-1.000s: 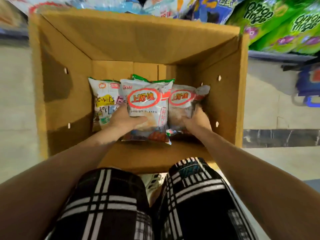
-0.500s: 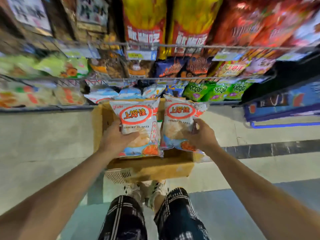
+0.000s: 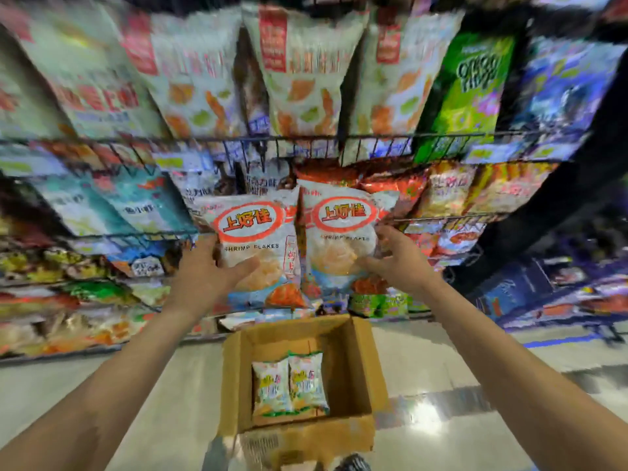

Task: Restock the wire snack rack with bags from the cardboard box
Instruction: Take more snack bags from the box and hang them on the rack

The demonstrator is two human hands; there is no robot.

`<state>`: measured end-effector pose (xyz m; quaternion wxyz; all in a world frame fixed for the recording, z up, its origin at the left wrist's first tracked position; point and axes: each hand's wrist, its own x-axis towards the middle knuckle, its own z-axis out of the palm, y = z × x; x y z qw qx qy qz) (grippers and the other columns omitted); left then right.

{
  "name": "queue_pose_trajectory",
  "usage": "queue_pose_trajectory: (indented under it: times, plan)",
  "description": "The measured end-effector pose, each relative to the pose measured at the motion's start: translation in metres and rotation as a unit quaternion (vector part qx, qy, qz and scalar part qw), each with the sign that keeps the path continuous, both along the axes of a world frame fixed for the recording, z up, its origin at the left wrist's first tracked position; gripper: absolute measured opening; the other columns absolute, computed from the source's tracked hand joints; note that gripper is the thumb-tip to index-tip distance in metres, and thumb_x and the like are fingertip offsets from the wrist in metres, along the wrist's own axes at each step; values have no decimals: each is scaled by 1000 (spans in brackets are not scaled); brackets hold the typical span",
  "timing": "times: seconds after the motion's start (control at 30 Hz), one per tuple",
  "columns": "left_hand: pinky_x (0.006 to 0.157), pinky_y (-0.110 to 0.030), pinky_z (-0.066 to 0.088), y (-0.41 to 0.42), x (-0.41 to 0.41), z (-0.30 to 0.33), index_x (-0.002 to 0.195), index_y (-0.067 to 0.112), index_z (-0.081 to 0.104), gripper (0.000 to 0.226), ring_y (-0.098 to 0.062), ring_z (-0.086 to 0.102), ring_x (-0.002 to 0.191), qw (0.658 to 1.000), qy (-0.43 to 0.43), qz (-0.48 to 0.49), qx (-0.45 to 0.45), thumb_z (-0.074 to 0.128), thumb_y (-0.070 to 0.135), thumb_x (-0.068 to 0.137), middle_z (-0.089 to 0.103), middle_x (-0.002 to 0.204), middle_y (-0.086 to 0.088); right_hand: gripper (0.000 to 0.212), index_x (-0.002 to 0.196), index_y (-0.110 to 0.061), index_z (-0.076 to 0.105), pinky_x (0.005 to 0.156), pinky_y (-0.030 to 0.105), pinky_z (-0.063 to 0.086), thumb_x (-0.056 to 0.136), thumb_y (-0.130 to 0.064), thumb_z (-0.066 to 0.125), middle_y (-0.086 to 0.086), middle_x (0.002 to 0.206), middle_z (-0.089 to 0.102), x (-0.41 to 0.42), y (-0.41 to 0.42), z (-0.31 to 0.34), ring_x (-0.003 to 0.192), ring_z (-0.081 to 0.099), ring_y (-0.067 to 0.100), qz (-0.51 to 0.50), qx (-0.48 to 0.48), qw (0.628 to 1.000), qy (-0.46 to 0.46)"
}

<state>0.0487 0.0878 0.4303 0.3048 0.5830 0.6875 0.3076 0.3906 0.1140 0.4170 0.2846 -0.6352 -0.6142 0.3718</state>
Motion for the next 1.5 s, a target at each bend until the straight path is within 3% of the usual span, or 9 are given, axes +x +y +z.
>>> queue_pose_trajectory:
  times: [0.2,0.33,0.5,0.67,0.83,0.93,1.13,1.27,1.5]
  plan:
    - [85,-42,56,9,-15,108,126,31,60,93,-9,65,93,995,-9,2,100,66,87,52,69,108,16,46,122,-24,63,64,30,54,82,-22,84,-6,88,72,-22,-6,110,68,67,4,2,110,993,39]
    - [71,-31,45,1,-24,178,121,27,57,65,-7,57,82,983,14,-15,182,76,64,72,55,91,25,55,130,-28,57,65,44,58,81,-27,83,-12,92,64,-30,-12,176,66,63,21,-17,157,986,46]
    - [77,-33,51,-3,-39,260,125,26,61,62,-11,63,96,962,23,-49,269,76,61,76,67,105,17,58,135,-28,53,46,27,50,84,-34,79,15,100,69,-39,-22,259,52,62,18,-16,222,974,50]
    - [78,-40,56,7,-46,346,117,25,64,58,-13,67,90,936,20,-66,345,77,60,73,71,100,11,65,142,-26,52,82,44,60,84,-29,81,-5,109,75,-48,-20,341,91,72,18,-19,344,938,39]
    - [75,-37,52,22,-49,428,104,27,62,45,-14,66,85,907,29,-45,418,81,52,72,67,91,12,56,128,-18,59,67,23,54,81,-31,84,4,111,73,-54,-5,420,85,69,17,-43,442,895,47]
    - [77,-42,59,30,-45,467,108,26,61,56,-20,70,87,882,13,-35,469,79,59,67,69,94,9,60,129,-22,55,75,32,58,79,-39,83,-6,115,70,-56,7,461,90,70,13,-34,495,867,54]
    - [71,-10,47,44,-35,515,116,20,55,52,21,56,79,822,-18,17,569,82,40,77,58,90,26,53,115,-24,48,78,40,58,78,-41,81,-12,104,68,-70,32,521,92,66,9,-35,592,803,60]
    - [80,-9,49,65,-42,537,117,16,48,60,16,57,92,795,-49,17,604,85,39,76,57,101,21,56,118,-12,46,80,42,58,76,-26,81,-15,101,64,-80,56,545,93,63,1,-28,639,767,54]
    - [89,-12,49,125,-70,553,129,15,44,72,8,59,102,825,-65,-2,561,89,23,73,58,108,21,58,122,-11,41,75,14,54,79,-17,80,-21,106,56,-99,109,565,95,56,-17,-6,622,783,18]
